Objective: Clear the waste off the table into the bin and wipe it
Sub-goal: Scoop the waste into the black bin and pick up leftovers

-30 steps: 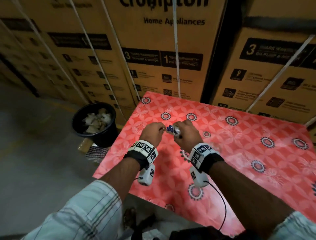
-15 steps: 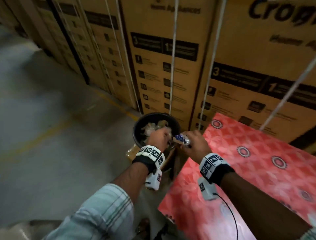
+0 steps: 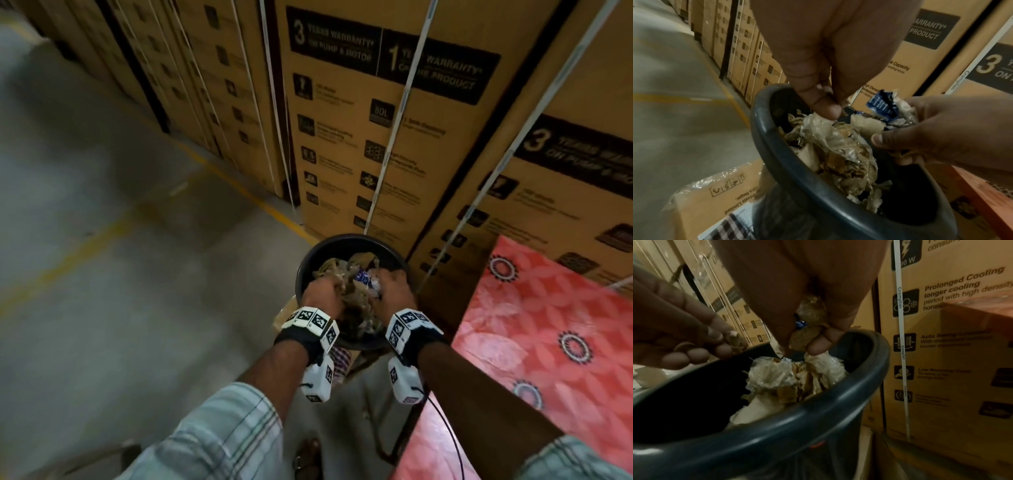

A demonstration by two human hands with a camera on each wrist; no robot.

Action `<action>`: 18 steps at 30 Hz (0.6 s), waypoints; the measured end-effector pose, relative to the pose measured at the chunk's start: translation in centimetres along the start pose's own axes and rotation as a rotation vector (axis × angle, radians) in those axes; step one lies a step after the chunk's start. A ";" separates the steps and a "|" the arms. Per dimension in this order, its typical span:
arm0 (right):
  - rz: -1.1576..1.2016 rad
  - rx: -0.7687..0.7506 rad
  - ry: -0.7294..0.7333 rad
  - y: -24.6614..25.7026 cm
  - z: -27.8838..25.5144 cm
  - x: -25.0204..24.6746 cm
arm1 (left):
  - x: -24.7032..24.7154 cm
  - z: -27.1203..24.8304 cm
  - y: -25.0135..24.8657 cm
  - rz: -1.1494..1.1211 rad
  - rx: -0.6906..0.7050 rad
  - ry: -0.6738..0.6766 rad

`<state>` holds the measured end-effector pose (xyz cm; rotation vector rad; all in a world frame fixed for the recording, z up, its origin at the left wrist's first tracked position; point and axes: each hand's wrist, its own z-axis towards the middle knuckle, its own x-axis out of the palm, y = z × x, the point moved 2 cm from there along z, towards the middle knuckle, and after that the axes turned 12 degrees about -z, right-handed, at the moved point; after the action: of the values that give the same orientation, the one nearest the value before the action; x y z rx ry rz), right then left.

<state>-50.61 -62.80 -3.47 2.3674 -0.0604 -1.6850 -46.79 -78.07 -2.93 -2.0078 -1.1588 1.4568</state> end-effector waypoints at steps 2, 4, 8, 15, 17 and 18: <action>-0.042 0.015 -0.003 -0.2 0.8 0.9 | 0.6 0.7 0.2 0.004 0.037 0.013; -0.103 0.021 0.003 -0.1 1.3 1.6 | 1.3 0.9 0.2 0.022 0.128 0.041; -0.041 -0.026 0.130 0.4 1.4 2.8 | 2.3 1.6 0.3 0.127 0.206 0.066; -0.006 -0.074 -0.088 0.2 -0.7 2.5 | 0.8 2.4 0.6 0.263 0.195 0.034; -0.048 -0.038 -0.079 0.8 -0.5 3.3 | 1.4 2.3 0.1 0.340 0.292 0.038; -0.054 -0.042 -0.047 1.1 -0.3 3.8 | 1.8 2.2 0.2 0.399 0.299 0.054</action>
<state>-48.92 -64.44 -6.71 2.3188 0.0304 -1.7488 -48.56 -77.06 -4.96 -2.1201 -0.4933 1.6330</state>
